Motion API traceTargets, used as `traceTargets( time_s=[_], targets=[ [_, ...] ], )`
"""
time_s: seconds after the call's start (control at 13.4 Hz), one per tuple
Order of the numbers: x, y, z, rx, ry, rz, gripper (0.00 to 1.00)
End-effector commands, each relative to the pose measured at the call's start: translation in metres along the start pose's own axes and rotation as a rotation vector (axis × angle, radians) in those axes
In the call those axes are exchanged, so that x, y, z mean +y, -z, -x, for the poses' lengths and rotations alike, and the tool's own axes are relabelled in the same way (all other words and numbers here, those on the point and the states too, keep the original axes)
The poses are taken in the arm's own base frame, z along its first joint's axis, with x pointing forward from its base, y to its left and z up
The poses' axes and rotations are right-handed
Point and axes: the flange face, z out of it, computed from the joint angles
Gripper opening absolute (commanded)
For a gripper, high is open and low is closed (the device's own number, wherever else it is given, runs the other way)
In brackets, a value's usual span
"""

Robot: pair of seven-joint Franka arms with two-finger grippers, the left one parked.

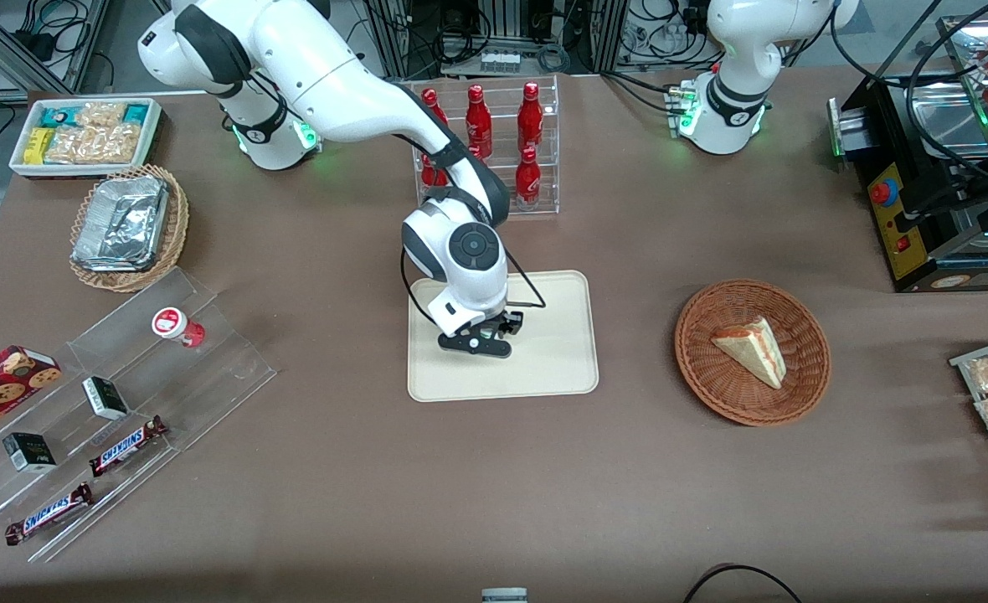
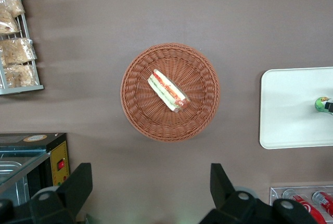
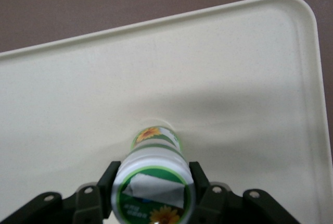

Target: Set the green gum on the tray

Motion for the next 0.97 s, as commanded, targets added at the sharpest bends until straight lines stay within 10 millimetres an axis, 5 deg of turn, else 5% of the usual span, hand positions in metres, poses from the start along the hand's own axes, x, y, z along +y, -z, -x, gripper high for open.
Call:
traceTargets(
  time_s=[0.0, 0.45, 0.67, 0.9],
  targets=[
    [-0.006, -0.003, -0.003, 0.059, 0.038, 0.026, 1.00],
    [-0.002, 0.029, -0.008, 0.064, 0.063, 0.021, 1.00],
    [0.014, 0.087, -0.017, 0.037, 0.115, 0.035, 1.00],
    [0.057, 0.137, -0.042, -0.009, 0.190, 0.060, 1.00]
  ],
)
